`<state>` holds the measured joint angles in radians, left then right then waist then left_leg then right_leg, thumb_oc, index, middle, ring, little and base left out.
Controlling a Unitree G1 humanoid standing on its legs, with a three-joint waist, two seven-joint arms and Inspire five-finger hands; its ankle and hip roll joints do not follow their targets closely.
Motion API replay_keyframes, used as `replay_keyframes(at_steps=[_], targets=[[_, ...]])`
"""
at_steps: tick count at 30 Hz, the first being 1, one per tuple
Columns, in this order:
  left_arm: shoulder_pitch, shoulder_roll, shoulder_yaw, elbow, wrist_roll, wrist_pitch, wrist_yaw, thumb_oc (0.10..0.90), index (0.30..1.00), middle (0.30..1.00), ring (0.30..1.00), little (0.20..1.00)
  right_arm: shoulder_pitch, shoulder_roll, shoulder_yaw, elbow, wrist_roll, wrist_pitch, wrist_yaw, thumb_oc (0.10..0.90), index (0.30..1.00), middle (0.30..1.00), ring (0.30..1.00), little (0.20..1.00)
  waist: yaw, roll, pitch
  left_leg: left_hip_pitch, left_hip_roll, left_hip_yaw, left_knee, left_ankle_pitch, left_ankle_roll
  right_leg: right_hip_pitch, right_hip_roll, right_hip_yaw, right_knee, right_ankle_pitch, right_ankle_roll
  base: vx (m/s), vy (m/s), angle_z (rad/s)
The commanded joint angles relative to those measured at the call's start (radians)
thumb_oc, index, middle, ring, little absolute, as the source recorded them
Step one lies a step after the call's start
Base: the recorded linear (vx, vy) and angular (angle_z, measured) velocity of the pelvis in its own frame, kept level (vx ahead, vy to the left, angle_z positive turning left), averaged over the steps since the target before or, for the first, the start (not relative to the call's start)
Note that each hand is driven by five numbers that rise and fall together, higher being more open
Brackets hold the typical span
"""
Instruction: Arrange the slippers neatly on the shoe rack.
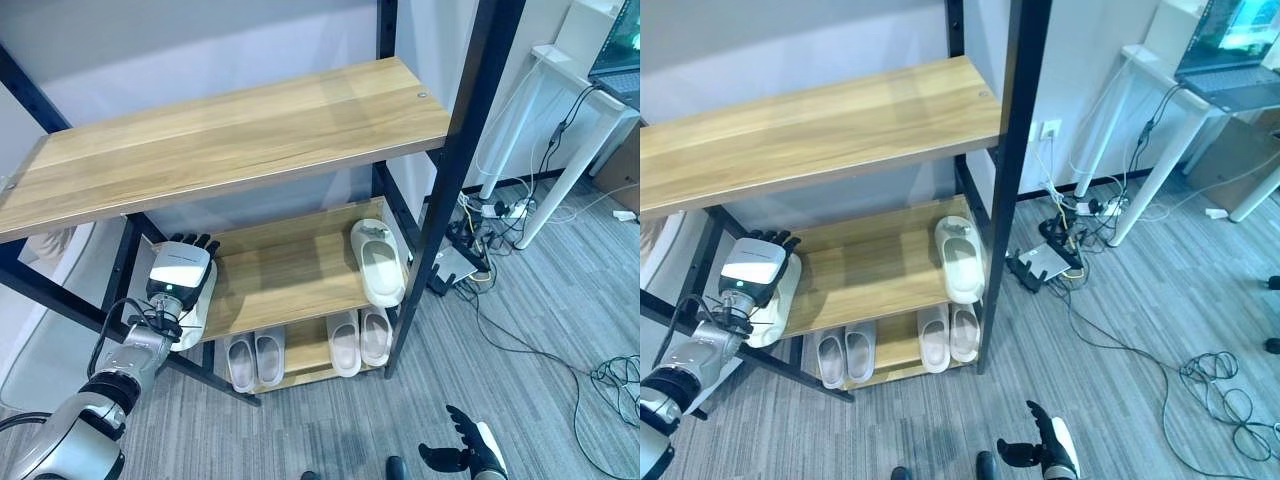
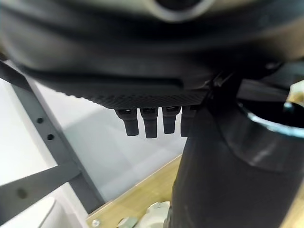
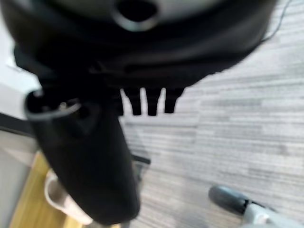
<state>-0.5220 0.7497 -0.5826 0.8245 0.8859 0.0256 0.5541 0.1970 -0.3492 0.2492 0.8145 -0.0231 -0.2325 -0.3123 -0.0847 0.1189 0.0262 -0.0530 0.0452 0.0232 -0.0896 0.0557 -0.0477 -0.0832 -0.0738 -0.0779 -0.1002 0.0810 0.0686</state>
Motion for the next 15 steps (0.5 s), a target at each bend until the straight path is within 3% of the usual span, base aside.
replay_keyframes(at_steps=[1, 7, 15], targets=[[-0.237, 0.043, 0.041, 0.073, 0.014, 0.05, 0.055, 0.8, 0.9, 0.9, 0.9, 0.9, -0.013, -0.038, -0.003, -0.095, -0.015, -0.067, -0.04, 0.8, 0.9, 0.9, 0.9, 0.9, -0.012, -0.03, 0.019, 0.01, -0.054, 0.018, 0.002, -0.082, -0.001, 0.046, -0.006, 0.002, 0.013, -0.104, 0.09, -0.07, 0.01, 0.0], [-0.326, 0.053, -0.022, 0.098, 0.042, 0.071, 0.018, 0.8, 0.9, 0.9, 0.9, 0.9, -0.023, -0.066, -0.015, -0.179, -0.025, -0.07, -0.045, 0.8, 0.9, 0.9, 0.9, 0.9, -0.013, -0.028, 0.042, -0.046, -0.058, 0.017, 0.002, -0.063, 0.001, -0.009, -0.007, 0.0, 0.013, -0.086, 0.09, -0.05, 0.016, 0.0], [-0.334, 0.09, 0.012, 0.013, 0.063, 0.092, 0.023, 0.8, 0.9, 0.9, 0.9, 0.9, -0.016, -0.061, -0.037, -0.198, -0.013, -0.073, -0.044, 0.8, 0.9, 0.9, 0.9, 0.9, -0.003, -0.041, 0.047, -0.075, -0.059, 0.013, 0.002, -0.055, 0.0, -0.039, -0.008, 0.001, 0.013, -0.081, 0.089, 0.0, 0.0, 0.0]])
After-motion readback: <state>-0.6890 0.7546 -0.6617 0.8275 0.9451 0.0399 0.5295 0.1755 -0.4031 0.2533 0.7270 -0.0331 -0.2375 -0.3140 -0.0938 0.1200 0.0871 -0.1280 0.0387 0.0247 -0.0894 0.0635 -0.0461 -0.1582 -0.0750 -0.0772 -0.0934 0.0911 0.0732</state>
